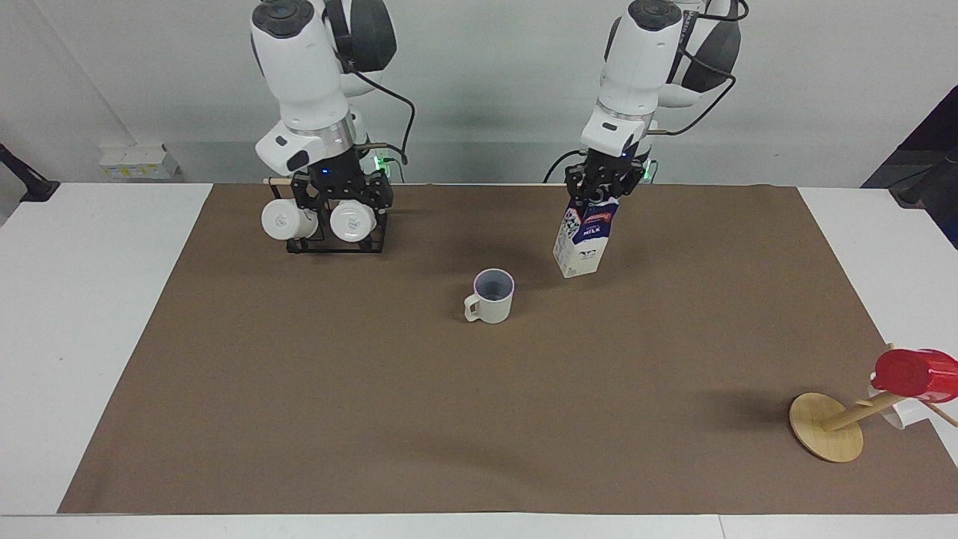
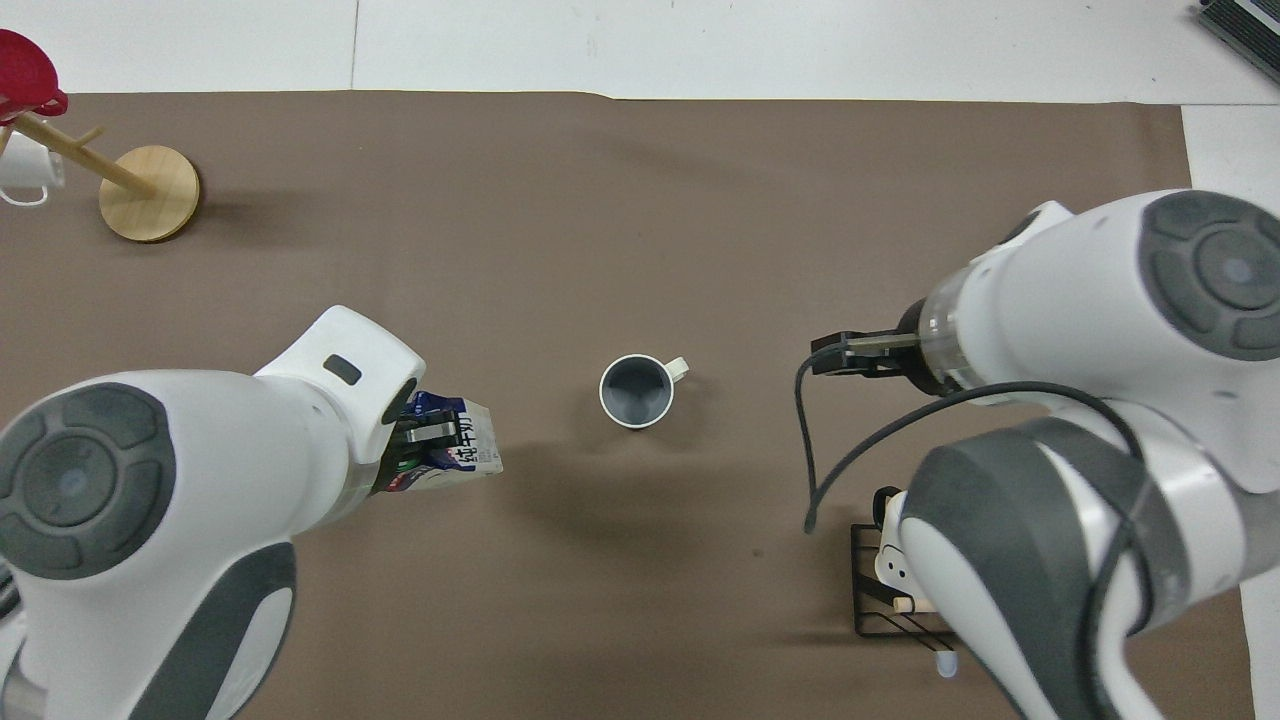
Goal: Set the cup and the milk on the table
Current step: 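Withdraw the right gripper while the left gripper lowers the carton beside the mug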
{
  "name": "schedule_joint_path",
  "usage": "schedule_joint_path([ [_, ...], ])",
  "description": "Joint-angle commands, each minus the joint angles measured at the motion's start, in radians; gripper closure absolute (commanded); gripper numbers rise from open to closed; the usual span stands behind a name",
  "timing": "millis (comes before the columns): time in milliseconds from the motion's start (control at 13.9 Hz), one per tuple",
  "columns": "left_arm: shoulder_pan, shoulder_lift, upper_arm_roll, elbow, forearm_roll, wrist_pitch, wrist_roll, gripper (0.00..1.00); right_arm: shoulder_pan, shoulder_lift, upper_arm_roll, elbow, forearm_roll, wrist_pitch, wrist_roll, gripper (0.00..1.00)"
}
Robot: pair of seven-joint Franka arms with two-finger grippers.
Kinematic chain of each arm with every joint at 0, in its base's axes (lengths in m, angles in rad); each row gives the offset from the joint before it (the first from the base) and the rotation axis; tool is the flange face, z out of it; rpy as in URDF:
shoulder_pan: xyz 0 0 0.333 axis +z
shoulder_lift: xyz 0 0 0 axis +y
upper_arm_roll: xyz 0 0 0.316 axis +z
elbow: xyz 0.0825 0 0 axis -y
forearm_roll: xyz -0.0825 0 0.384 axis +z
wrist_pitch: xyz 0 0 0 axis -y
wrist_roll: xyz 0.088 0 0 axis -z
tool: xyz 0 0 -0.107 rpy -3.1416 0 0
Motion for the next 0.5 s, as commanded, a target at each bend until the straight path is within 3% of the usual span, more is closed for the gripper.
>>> schedule_joint_path([
  [0,-0.051,0.043,0.013,-0.014,0.042,0.083,-0.061,0.49,-0.073,-0.042,0.013,-0.022,-0.002,-0.03,-0.065,0.0],
  [431,-0.077,0.106,0.013,-0.04,0.044,0.207,-0.081,0.49,-0.211,-0.071,0.013,-0.022,-0.002,-0.087,-0.209,0.0],
])
